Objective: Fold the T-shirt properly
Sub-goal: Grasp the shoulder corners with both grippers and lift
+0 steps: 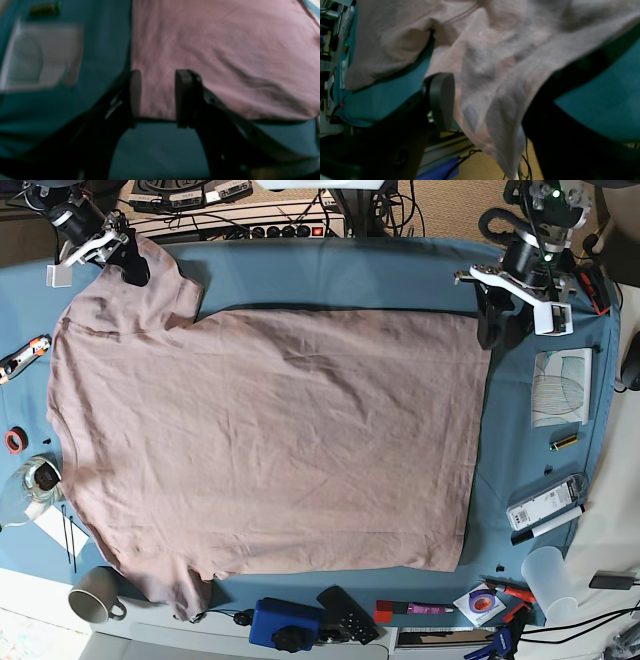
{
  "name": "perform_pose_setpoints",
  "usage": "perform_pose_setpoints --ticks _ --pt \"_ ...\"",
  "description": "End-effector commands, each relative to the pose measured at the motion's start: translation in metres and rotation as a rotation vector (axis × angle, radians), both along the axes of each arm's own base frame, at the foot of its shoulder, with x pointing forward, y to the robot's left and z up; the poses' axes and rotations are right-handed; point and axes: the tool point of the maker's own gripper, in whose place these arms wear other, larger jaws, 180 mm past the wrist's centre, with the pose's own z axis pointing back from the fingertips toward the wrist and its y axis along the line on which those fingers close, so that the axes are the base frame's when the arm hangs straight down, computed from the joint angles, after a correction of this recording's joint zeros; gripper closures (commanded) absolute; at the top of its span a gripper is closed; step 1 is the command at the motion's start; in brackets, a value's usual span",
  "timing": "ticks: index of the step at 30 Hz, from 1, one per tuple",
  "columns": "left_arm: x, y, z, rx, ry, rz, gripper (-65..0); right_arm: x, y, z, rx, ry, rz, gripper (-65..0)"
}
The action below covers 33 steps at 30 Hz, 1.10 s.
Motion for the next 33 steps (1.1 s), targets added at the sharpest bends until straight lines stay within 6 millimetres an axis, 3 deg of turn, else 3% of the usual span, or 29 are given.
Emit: perform_pose_setpoints --ticks 1,10,15,22,28,30,33 --pt "0.006 0.0 0.006 -0.018 -0.036 0.002 -23.4 -0.023 0.003 -0.018 -0.024 0.13 0.048 -33.9" --pt "0.018 0.002 -0.045 -0.1 0.093 0.019 -23.4 -0.024 0.003 -0.018 -0.024 0.136 0.051 -33.9" --pt "0.023 0.003 -0.063 -0.128 0.13 0.031 -23.4 -0.024 0.003 -0.018 -0.024 0.136 0.051 -33.9" --pt "0.012 0.004 -0.098 -0.153 0.232 0.046 -23.5 -0.024 0.003 -0.018 -0.023 0.136 0.052 -33.9" --pt "0.003 -0.017 -0.101 -0.264 0.282 -0.025 -23.4 -0.024 0.003 -0.018 -0.023 0.135 0.051 -33.6" --pt "0.004 -0.018 -0.1 -0.273 0.278 -0.024 -23.0 -0.024 0.003 -0.018 -0.024 0.132 0.049 -31.6" --pt "0.003 -0.019 -0.1 -0.28 0.283 -0.026 -18.2 -0.023 0.003 -0.018 -0.024 0.131 0.049 -19.6"
